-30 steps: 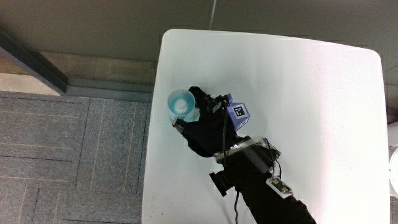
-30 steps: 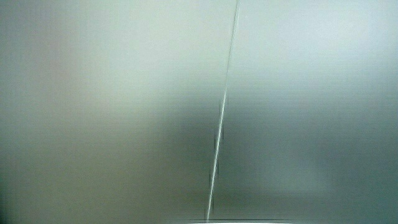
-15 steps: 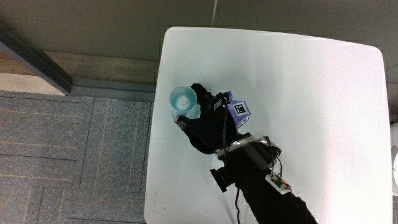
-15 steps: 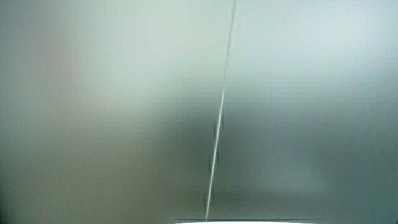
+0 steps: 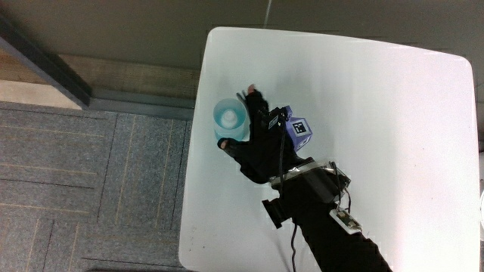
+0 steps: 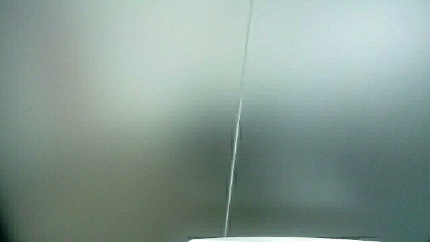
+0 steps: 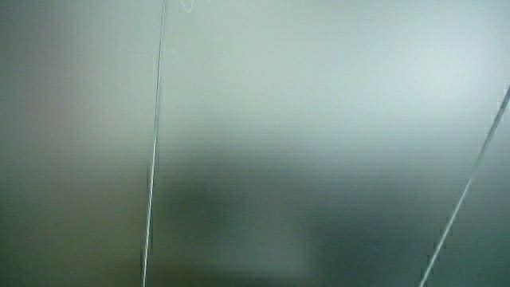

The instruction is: Place cleaning spray

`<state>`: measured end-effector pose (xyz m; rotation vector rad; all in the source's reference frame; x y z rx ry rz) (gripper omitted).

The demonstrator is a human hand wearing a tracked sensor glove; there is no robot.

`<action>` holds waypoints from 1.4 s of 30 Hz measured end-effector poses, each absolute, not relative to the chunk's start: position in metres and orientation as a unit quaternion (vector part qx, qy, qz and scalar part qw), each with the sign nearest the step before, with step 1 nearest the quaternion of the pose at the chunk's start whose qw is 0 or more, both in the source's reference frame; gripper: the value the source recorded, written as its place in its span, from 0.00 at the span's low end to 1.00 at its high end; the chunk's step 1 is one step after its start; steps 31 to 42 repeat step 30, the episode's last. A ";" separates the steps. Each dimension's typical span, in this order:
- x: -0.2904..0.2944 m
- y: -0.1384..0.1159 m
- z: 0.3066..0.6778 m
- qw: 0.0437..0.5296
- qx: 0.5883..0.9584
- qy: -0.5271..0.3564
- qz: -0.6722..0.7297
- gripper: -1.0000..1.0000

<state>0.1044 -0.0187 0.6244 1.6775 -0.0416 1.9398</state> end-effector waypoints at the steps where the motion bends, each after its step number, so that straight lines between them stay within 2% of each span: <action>1: 0.106 -0.019 0.624 0.285 0.637 -0.022 0.715 0.12; 7: 0.114 -0.017 0.620 0.268 0.643 -0.021 0.717 0.00; 9: 0.116 -0.016 0.616 0.272 0.641 -0.013 0.718 0.00; 15: 0.121 -0.015 0.613 0.265 0.678 -0.026 0.685 0.00; 17: 0.124 -0.015 0.605 0.272 0.717 -0.017 0.642 0.00; 18: 0.124 -0.016 0.599 0.269 0.716 -0.031 0.644 0.00; 24: 0.126 -0.017 0.572 0.261 0.819 -0.062 0.508 0.00; 26: 0.126 -0.016 0.568 0.255 0.836 -0.072 0.481 0.00; 29: 0.129 -0.012 0.566 0.273 0.838 -0.069 0.466 0.00; 30: 0.130 -0.009 0.563 0.293 0.842 -0.049 0.450 0.00; 42: 0.130 -0.009 0.563 0.293 0.842 -0.049 0.450 0.00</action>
